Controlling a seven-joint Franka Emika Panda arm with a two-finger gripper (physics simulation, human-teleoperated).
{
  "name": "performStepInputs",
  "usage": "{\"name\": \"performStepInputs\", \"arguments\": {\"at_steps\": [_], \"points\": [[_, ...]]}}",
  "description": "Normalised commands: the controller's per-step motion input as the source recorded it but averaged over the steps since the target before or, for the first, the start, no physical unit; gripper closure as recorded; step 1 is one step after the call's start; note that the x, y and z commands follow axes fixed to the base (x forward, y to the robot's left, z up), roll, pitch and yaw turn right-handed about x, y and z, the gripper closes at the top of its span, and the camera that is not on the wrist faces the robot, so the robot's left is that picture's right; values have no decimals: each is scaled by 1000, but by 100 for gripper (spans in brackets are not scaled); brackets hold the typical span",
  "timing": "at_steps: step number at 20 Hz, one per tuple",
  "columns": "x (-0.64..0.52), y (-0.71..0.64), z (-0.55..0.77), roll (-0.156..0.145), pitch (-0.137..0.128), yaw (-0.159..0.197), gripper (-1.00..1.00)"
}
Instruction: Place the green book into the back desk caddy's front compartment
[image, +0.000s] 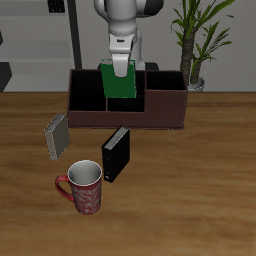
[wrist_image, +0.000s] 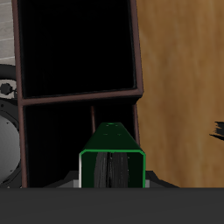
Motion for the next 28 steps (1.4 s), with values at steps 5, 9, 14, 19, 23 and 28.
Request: {"name": "performStepInputs", "arguments": {"at_steps": [5, 9, 14, 19, 23, 28], "points": [[41, -21, -92, 1, 17, 11, 100], [13, 0, -110, 3, 20, 15, 100], [10, 55, -86, 9, 14, 29, 100], [4, -13, 2, 1, 5, 3, 100], [-15, 68, -142, 14, 30, 19, 100], [-33, 83, -34, 16, 16, 27, 100]]}}
